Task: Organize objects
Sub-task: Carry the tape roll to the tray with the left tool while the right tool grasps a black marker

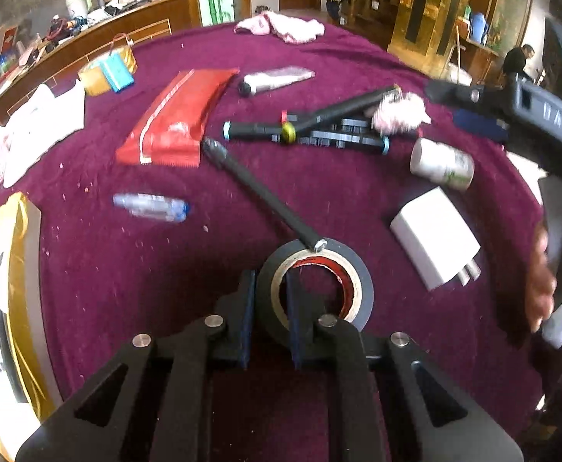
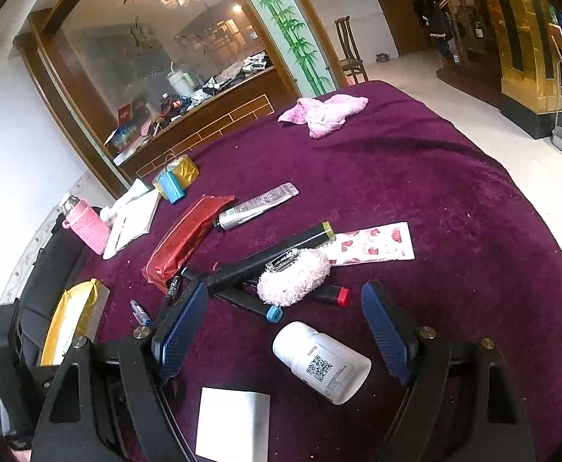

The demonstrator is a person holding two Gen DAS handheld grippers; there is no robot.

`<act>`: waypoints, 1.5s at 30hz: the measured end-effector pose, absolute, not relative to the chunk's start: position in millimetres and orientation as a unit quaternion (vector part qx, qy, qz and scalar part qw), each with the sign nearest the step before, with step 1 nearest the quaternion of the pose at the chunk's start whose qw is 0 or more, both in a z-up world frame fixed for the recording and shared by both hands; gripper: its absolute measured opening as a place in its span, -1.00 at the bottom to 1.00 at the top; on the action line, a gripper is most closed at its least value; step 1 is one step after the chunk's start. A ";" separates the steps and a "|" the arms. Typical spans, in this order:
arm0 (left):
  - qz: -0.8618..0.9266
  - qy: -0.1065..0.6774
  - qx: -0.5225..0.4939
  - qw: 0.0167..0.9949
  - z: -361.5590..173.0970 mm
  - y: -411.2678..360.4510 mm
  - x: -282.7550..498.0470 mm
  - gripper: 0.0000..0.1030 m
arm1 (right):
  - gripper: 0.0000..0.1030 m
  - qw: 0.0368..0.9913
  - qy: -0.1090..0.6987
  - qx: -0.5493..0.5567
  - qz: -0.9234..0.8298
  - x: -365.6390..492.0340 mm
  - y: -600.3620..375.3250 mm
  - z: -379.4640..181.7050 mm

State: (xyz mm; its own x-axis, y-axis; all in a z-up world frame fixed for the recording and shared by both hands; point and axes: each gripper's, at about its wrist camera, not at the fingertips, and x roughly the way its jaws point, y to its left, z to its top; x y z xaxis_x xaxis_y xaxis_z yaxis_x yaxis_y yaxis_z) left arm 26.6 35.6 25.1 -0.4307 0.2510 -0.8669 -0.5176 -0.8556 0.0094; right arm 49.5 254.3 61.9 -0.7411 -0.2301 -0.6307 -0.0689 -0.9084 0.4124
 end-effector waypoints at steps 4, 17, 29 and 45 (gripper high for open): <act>0.841 0.146 -0.472 0.221 20.6 48.3 24.0 -0.76 | 0.50 0.036 -0.197 0.356 -0.913 49.9 253.0 60.7; 0.867 0.056 -0.439 0.230 30.9 21.2 40.1 -0.76 | 0.50 0.016 -0.143 0.351 -0.925 48.5 241.3 60.3; 0.889 -0.078 -0.401 0.209 76.6 -106.7 97.3 -0.75 | 0.50 0.120 -0.136 0.460 -0.869 11.1 148.2 73.4; 0.914 -0.138 -0.369 0.099 77.2 -239.8 123.4 -0.75 | -0.86 0.061 0.037 0.516 -0.853 -27.8 48.4 26.3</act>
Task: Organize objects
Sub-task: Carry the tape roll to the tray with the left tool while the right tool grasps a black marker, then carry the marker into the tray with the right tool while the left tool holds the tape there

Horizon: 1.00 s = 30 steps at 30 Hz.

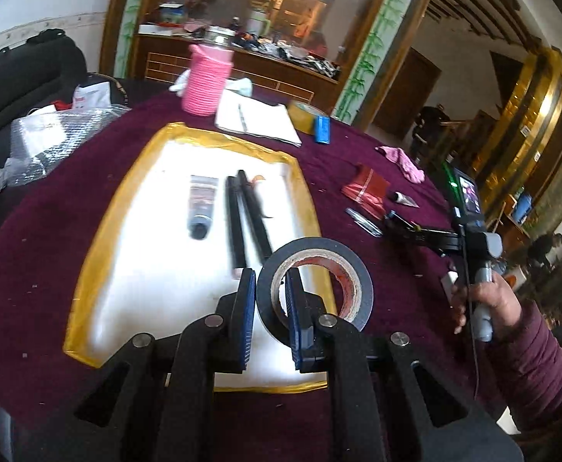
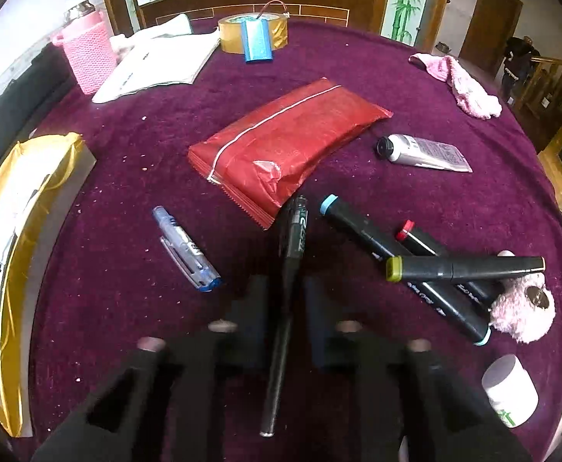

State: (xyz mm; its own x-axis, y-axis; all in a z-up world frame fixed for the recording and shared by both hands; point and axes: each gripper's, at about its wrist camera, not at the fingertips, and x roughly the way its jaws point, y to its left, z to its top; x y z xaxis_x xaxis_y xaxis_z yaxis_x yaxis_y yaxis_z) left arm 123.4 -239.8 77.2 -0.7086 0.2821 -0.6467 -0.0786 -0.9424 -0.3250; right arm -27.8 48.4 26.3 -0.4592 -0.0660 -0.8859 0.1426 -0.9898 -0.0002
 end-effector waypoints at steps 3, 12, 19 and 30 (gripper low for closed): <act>0.916 -0.142 -0.364 0.091 81.9 -255.9 123.9 -0.75 | -0.86 0.087 -0.011 0.515 -0.853 -20.7 59.5 33.4; 0.922 -0.135 -0.358 0.061 92.4 -284.5 117.3 -0.75 | -0.86 0.152 -0.075 0.479 -0.861 4.2 61.4 77.4; 0.920 -0.140 -0.361 0.063 90.7 -290.3 119.6 -0.75 | -0.86 0.143 -0.039 0.517 -0.843 -0.9 51.0 48.0; 0.916 -0.144 -0.368 0.064 82.5 -286.6 119.9 -0.75 | -0.53 0.121 0.031 0.500 -0.857 7.2 29.6 25.9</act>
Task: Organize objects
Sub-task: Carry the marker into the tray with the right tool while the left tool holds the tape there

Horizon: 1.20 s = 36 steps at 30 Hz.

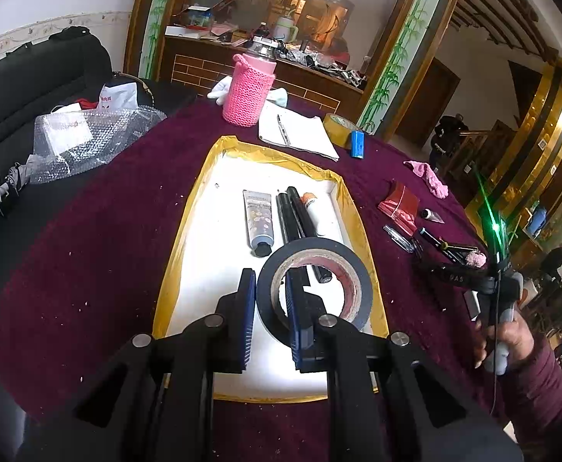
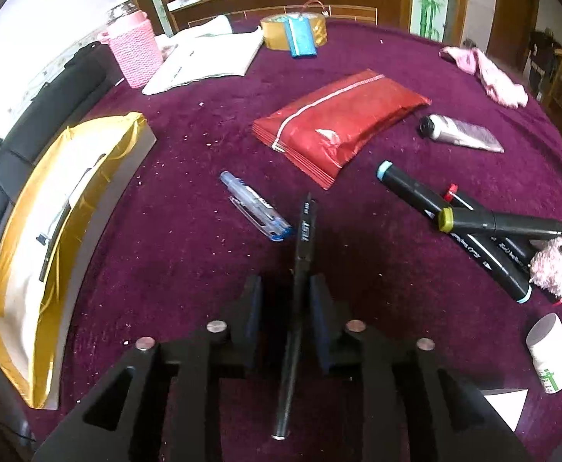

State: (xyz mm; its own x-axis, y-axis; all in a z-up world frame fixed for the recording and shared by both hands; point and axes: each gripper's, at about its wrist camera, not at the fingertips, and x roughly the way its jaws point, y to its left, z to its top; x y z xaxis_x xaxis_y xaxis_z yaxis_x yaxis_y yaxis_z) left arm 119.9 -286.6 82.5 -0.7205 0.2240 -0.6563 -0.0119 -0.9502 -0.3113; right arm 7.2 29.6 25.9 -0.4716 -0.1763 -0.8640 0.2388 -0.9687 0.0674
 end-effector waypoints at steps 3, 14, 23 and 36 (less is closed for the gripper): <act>0.919 -0.138 -0.364 0.066 84.6 -284.5 122.7 -0.75 | -0.53 0.122 0.034 0.494 -0.860 8.9 30.0 26.1; 0.916 -0.142 -0.368 0.070 80.4 -283.1 122.6 -0.75 | -0.57 0.109 0.068 0.470 -0.873 6.8 21.5 24.3; 0.916 -0.146 -0.367 0.068 83.5 -292.0 121.1 -0.75 | -0.85 0.163 -0.042 0.470 -0.867 16.0 40.1 35.3; 0.908 -0.066 -0.413 0.028 82.3 -289.2 28.6 -0.75 | -0.84 0.297 -0.162 0.494 -0.801 -2.9 -49.0 90.5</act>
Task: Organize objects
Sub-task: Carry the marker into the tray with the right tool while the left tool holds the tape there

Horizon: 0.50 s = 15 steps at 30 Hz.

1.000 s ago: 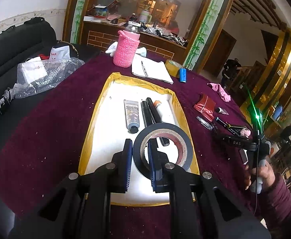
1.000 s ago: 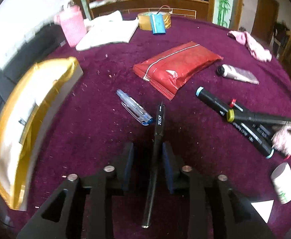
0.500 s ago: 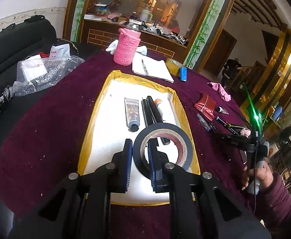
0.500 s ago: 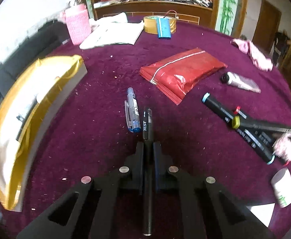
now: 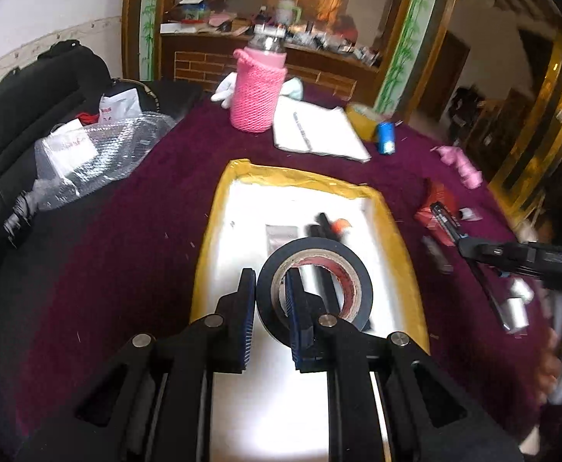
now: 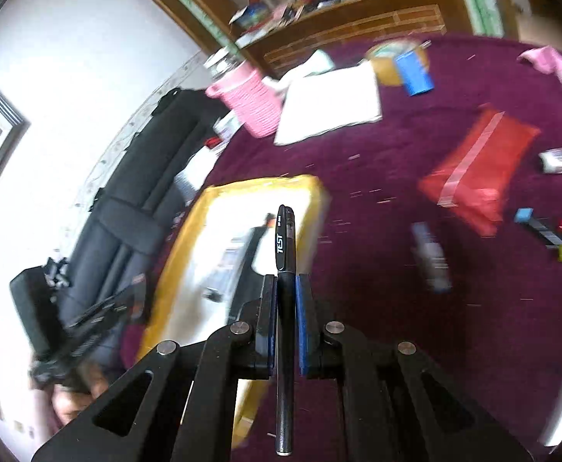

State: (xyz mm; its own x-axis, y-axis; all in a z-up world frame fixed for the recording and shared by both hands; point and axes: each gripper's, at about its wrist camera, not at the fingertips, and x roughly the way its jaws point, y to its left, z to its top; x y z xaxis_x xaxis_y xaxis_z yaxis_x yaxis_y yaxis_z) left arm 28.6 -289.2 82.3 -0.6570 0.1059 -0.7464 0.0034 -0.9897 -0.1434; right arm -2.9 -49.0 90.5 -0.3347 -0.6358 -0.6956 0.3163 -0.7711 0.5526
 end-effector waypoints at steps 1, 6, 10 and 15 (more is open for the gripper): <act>0.906 -0.058 -0.419 0.021 79.6 -288.8 19.7 -0.75 | -0.84 0.300 -0.159 0.499 -0.797 -7.0 -60.8 88.9; 0.890 -0.022 -0.455 -0.013 56.5 -290.2 -19.6 -0.75 | -0.84 0.303 -0.165 0.531 -0.774 -35.6 -111.0 72.5; 0.886 0.011 -0.463 -0.035 44.0 -284.6 -30.6 -0.74 | -0.84 0.292 -0.168 0.548 -0.766 -53.3 -135.0 54.6; 0.886 0.011 -0.462 -0.035 48.8 -284.5 -29.9 -0.73 | -0.84 0.283 -0.187 0.569 -0.749 -68.9 -152.9 36.0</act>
State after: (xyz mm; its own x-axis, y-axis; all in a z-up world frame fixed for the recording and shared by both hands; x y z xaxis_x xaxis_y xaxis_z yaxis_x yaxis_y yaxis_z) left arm -29.9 -284.5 48.8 -0.5712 -0.0717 -0.8177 0.0509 -0.9974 0.0519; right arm -68.9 -152.9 36.0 -0.1928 -0.6367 -0.7466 0.2117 -0.7700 0.6019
